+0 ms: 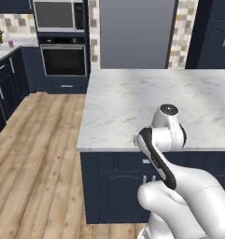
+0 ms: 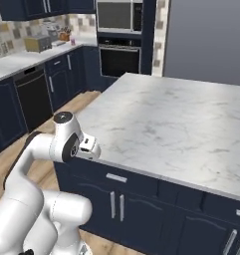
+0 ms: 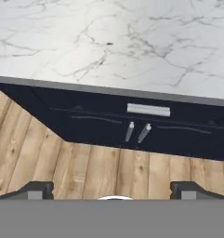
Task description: Four empty soda cans are scattered around the kitchen. Gather all the cans and cluster them next to the stove for recycling.
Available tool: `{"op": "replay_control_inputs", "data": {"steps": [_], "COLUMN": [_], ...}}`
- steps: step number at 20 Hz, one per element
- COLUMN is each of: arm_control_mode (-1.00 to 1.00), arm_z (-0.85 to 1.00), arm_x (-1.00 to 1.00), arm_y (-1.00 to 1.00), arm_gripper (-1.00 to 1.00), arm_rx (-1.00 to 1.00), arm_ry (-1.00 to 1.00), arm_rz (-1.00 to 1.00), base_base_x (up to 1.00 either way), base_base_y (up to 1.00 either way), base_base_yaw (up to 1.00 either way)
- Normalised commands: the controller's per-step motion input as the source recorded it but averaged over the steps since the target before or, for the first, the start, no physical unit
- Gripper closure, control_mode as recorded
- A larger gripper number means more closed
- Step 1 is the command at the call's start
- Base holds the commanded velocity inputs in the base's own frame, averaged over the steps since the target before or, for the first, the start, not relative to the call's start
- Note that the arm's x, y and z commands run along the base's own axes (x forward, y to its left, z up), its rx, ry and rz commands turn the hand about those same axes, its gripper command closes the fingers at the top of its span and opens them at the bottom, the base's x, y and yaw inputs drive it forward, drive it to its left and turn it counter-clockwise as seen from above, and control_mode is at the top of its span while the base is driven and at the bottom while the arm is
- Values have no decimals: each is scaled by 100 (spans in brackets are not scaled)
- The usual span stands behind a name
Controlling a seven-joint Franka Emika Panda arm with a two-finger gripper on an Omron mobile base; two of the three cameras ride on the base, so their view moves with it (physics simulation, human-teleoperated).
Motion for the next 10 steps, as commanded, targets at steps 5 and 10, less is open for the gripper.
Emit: {"op": "replay_control_inputs", "data": {"steps": [5, 10], "arm_control_mode": [100, 100], "arm_z": [0, 0], "arm_x": [0, 0], "arm_y": [0, 0], "arm_gripper": [-100, -100], "arm_rx": [0, 0], "arm_ry": [0, 0], "arm_rz": [0, 0], "base_base_x": [18, 24], "base_base_y": [70, 67], "base_base_yaw": [0, -1]}}
